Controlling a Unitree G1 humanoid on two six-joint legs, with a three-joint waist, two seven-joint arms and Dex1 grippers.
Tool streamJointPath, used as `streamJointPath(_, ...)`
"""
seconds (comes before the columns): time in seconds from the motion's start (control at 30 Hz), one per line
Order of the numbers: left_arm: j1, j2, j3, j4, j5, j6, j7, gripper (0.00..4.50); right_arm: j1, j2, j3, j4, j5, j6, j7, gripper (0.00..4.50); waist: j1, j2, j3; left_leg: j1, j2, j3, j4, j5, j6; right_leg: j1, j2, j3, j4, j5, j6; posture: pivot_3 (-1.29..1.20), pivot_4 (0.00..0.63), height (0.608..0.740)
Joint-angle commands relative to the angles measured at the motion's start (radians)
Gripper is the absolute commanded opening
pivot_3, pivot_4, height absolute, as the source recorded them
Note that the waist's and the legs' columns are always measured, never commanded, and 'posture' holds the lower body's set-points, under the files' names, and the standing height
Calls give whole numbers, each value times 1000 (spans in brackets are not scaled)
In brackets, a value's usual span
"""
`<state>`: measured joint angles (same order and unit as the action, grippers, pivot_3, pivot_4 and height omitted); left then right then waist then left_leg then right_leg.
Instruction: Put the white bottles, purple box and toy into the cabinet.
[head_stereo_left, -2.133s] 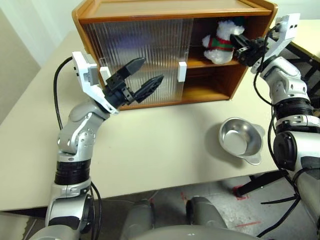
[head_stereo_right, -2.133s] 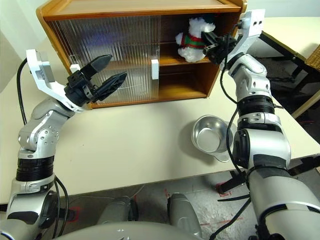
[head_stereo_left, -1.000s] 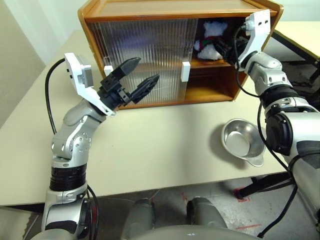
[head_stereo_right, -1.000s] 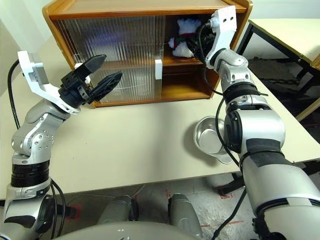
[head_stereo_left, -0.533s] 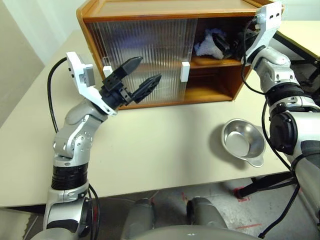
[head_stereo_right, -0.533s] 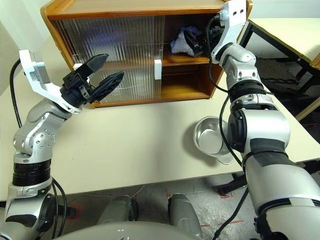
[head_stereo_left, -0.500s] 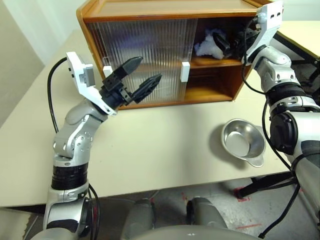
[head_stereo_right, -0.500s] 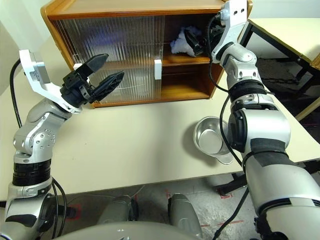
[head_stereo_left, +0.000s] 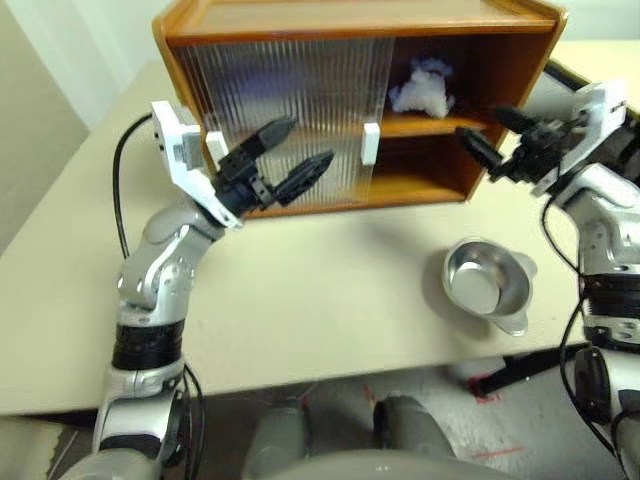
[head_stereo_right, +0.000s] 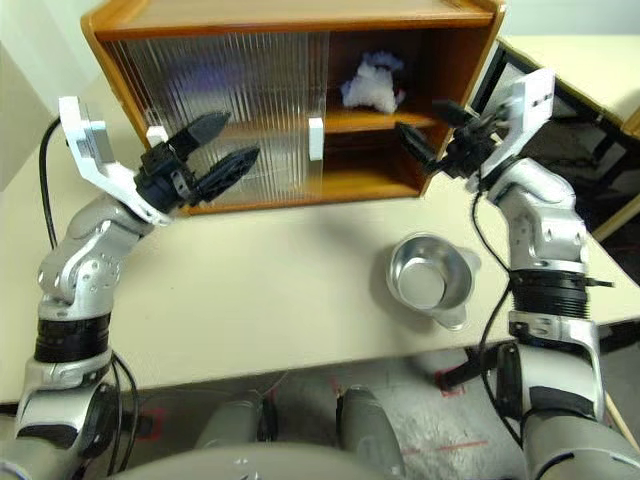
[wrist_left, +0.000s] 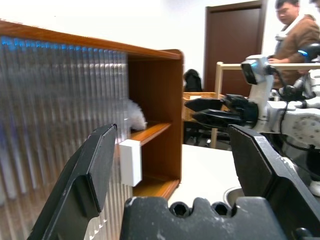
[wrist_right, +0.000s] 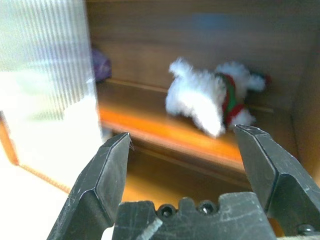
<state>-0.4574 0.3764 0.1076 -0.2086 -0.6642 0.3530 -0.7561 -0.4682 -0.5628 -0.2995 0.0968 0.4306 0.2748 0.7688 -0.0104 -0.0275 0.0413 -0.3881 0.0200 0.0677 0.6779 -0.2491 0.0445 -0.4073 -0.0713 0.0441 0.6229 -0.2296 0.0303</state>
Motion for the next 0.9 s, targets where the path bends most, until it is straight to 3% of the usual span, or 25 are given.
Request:
streamJointPath(0.03,-6,3,-7,24,0,8,-14,4500,115,-18,-52,-87,60,40,7,4472,-2,0,0,0,0,0,0,0,0,0,0,0,0,-1,2,7,0,740)
streamJointPath(0.43,-30,-3,-14,53,3,8,-38,4500,390,10,-173,-167,255,198,-19,4472,-16,-1,0,1,-4,1,1,0,0,1,1,2,0,-1,3,-12,0,740)
streamJointPath(0.9,-25,0,-13,58,-1,14,-45,4500,498,-7,-331,-153,552,536,-101,4472,-27,-1,0,1,-3,1,1,-1,-1,1,1,3,-1,-2,3,-30,0,740)
